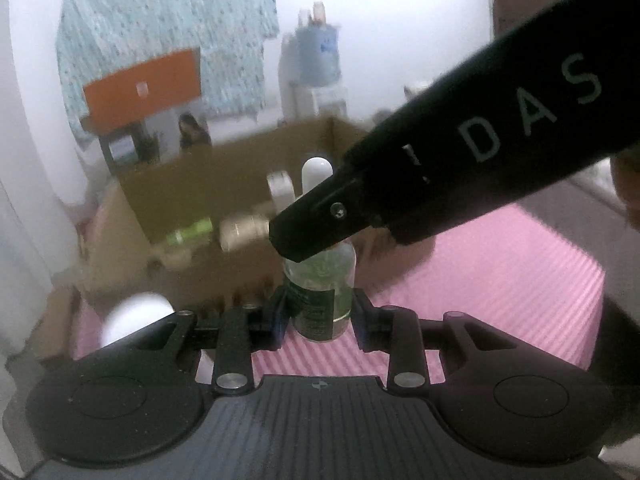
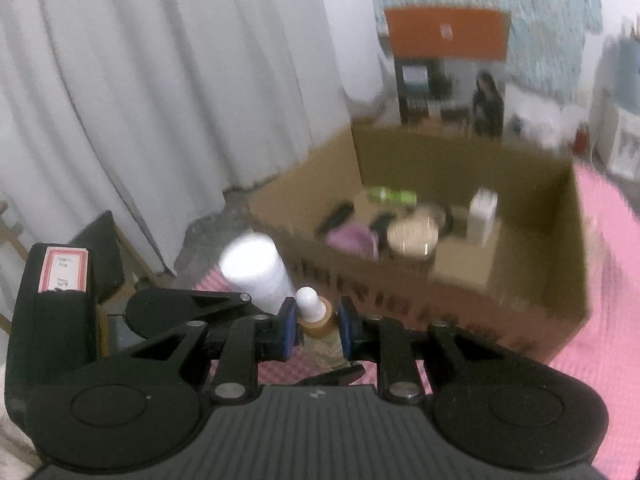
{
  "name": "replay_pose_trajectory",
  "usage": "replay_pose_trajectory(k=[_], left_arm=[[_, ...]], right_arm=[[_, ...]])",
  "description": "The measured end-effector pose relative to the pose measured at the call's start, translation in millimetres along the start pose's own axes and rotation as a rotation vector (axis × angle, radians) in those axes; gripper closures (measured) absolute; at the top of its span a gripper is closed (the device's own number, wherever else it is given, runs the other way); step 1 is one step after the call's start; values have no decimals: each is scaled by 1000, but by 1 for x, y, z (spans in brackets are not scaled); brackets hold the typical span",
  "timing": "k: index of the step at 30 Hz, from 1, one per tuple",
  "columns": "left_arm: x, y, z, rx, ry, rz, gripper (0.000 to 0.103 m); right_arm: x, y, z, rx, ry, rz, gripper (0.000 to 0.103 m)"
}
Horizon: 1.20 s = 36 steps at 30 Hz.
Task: Organize rigid objects
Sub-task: 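Carry the green dropper bottle into the box and release it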
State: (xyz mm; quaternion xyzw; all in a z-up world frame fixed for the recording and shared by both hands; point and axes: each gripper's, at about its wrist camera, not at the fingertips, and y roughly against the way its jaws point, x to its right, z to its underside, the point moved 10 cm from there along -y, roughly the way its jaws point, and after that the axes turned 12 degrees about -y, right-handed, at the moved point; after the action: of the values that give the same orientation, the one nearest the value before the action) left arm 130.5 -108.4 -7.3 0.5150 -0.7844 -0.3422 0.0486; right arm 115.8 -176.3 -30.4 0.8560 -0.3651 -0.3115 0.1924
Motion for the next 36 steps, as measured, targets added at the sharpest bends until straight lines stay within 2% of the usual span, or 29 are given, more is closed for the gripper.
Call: replay_pose_trajectory(k=[3,6,12,17,23,28,36], left_arm=[[-8,4,-26,20,5,-1,72],[-14,-6,-48,7,14,6,72],[-24,-63,-67,-110,103,75,72],[-26,-125,-66,-214,204,146,72],[-31,-176,-68,-293,255,184,72],[-33,-197,-70,-325,282,193,71],[-33,-209,-68,-364,319,228,69]], right_arm=[[-2,15,-27,34,19,-18,79],[7,19,-52,41,16,-32,79],[52,-12,-93,-38,-32,-25,79],[101,-50,-105,-120,-87,6,79],[153,-87,-113,-168,-133,25,80],[176,-104,-118,-191,-146,29,80],[192,-126,-110,-235,-60,111,80]])
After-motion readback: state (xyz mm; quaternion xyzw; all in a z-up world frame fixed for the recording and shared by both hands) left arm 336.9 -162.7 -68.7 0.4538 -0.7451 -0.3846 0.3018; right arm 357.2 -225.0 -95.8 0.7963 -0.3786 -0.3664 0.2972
